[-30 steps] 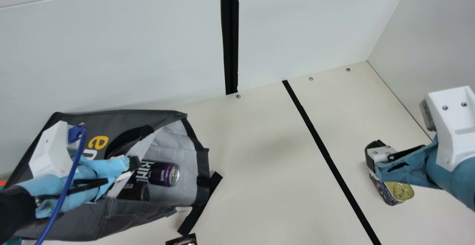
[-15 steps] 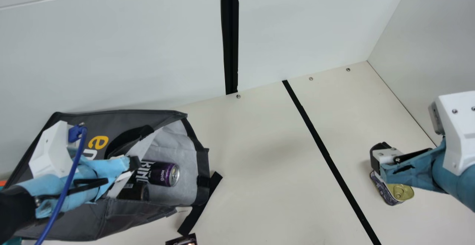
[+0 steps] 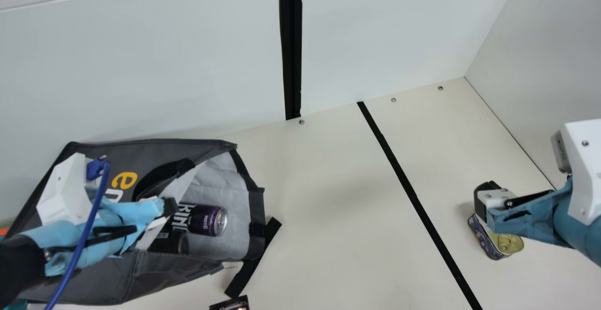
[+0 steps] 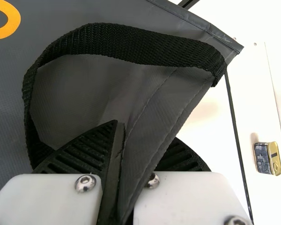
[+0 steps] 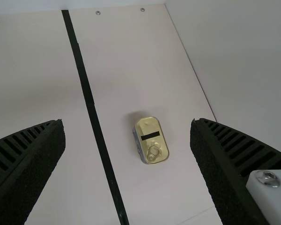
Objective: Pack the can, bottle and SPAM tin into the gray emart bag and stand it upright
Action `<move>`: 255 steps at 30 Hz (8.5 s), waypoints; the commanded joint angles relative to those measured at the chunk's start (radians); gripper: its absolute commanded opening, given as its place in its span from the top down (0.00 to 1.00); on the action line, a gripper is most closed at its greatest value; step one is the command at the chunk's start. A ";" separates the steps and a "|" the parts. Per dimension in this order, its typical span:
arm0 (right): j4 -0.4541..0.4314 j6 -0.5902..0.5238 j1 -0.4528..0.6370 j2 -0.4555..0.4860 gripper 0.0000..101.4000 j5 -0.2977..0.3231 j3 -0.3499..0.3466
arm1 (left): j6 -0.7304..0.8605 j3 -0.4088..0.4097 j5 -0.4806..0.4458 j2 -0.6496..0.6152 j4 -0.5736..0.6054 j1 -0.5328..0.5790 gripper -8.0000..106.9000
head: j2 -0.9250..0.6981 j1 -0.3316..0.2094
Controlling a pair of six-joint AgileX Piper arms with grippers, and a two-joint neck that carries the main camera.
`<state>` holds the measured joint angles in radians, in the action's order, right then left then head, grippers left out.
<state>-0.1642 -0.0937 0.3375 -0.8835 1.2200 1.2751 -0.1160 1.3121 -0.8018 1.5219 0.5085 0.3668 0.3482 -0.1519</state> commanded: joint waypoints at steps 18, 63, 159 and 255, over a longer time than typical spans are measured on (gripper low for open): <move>0.001 -0.014 0.011 -0.005 0.06 0.000 -0.029 | 0.000 0.000 0.000 0.000 0.000 0.000 1.00 | 0.001 -0.023; 0.176 -0.279 0.263 -0.057 0.06 0.000 -0.226 | 0.000 0.000 0.000 0.000 0.000 0.000 1.00 | 0.001 -0.023; 0.381 -0.951 0.581 -0.685 0.06 -0.260 -0.214 | 0.000 0.000 0.000 0.000 0.000 0.000 1.00 | 0.001 -0.023; 0.421 -1.047 0.018 -0.721 1.00 -0.137 -0.026 | 0.000 0.000 0.000 0.000 0.000 0.000 1.00 | 0.001 -0.023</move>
<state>0.2525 -1.1226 0.3619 -1.6038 1.0775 1.2459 -0.1160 1.3121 -0.8018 1.5219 0.5085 0.3668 0.3467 -0.1519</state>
